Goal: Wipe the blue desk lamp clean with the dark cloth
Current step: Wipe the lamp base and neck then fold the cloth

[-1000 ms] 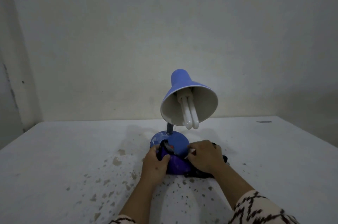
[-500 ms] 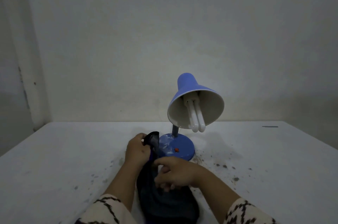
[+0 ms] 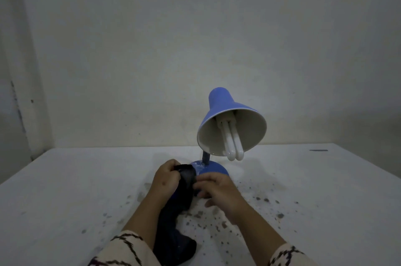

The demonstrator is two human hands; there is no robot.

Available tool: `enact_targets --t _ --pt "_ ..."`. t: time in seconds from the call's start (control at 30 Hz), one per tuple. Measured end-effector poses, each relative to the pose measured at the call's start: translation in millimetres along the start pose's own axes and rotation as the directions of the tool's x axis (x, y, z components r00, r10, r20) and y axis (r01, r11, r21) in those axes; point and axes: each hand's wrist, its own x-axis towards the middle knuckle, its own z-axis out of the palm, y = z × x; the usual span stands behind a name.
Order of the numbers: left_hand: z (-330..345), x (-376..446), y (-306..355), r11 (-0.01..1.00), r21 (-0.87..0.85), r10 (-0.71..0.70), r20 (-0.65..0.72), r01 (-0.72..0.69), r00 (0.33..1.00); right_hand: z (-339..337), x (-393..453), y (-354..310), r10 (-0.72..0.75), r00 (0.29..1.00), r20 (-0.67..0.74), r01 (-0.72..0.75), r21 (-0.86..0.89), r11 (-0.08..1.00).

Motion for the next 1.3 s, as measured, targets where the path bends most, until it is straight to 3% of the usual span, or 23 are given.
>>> enact_targets --t 0.13,0.27,0.4,0.47,0.53,0.57,0.63,0.77,0.87,0.93,1.0,1.07,1.17,1.3 --pt "5 2 -3 0.992 -0.122 0.009 0.018 -0.006 1.0 -16 16 17 -0.086 0.947 -0.309 0.057 -0.102 0.993" --pt "17 -3 -8 0.976 0.13 0.175 0.024 -0.176 0.984 -23 26 39 -0.165 0.898 -0.407 0.045 -0.286 0.957" --pt "28 -12 -15 0.803 0.509 0.332 0.05 -0.31 0.942 -24 32 55 -0.244 0.895 -0.373 0.051 -0.459 0.887" --pt "33 -13 -18 0.62 0.671 0.416 0.157 -0.406 0.896 -23 34 60 -0.281 0.901 -0.331 0.074 -0.521 0.851" --pt "37 -17 -20 0.458 0.704 0.501 0.301 -0.543 0.812 -22 34 62 -0.281 0.917 -0.283 0.092 -0.535 0.84" --pt "40 -19 -20 0.425 0.697 0.476 0.37 -0.577 0.798 -23 34 62 -0.281 0.925 -0.256 0.102 -0.546 0.832" --pt "43 -17 -28 0.398 0.744 0.336 0.426 -0.536 0.84 -24 35 63 -0.272 0.94 -0.206 0.11 -0.574 0.812" --pt "42 -4 -41 0.361 0.833 0.243 0.35 -0.419 0.905 -25 37 66 -0.246 0.953 -0.174 0.1 -0.588 0.803" --pt "38 -3 -39 0.325 0.828 0.236 0.397 -0.457 0.887 -25 37 66 -0.251 0.952 -0.177 0.104 -0.585 0.805" --pt "33 -2 -35 0.267 0.802 0.34 0.441 -0.535 0.83 -25 38 67 -0.248 0.953 -0.174 0.101 -0.588 0.803" --pt "24 -8 -30 0.29 0.746 0.367 0.491 -0.599 0.79 -25 40 67 -0.249 0.954 -0.167 0.103 -0.597 0.796" --pt "17 -18 -30 0.363 0.686 0.233 0.588 -0.63 0.774 -24 39 67 -0.252 0.954 -0.165 0.106 -0.602 0.792" --pt "15 -25 -29 0.352 0.676 0.208 0.618 -0.647 0.758 -23 37 67 -0.256 0.955 -0.152 0.115 -0.604 0.788" --pt "24 -6 -24 0.497 0.662 0.168 0.561 -0.561 0.81 -25 37 66 -0.248 0.961 -0.126 0.119 -0.619 0.777"
